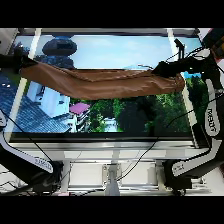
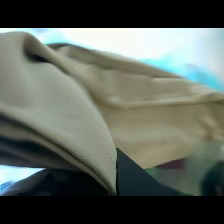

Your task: Fold the clothes and pants, and hang the long-sleeved shirts on hangers.

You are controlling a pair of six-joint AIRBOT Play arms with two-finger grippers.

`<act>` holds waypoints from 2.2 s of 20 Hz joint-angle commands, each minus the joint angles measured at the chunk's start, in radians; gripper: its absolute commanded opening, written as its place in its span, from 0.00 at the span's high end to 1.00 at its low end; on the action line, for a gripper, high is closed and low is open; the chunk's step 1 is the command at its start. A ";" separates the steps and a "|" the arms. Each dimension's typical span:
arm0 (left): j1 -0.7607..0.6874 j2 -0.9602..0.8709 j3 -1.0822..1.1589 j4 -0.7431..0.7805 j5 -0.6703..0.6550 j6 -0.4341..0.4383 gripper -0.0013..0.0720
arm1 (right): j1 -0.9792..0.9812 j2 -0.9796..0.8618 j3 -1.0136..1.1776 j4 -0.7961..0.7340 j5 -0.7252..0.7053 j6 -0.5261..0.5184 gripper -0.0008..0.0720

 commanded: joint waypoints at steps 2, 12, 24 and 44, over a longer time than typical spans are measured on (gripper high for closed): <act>-0.041 -0.001 -0.003 -0.105 -0.042 -0.019 0.97 | 0.097 0.000 0.001 0.025 -0.092 -0.003 0.55; -0.013 -0.001 -0.008 0.295 -0.094 -0.032 0.97 | 0.299 -0.002 0.001 -0.010 -0.387 0.007 0.56; -0.146 0.109 0.040 -0.488 0.060 0.025 0.97 | 0.501 -0.145 0.084 0.006 -0.607 0.122 0.94; -0.220 0.167 0.039 -0.476 0.066 -0.100 0.97 | 0.657 -0.465 0.386 0.080 -0.547 0.216 0.94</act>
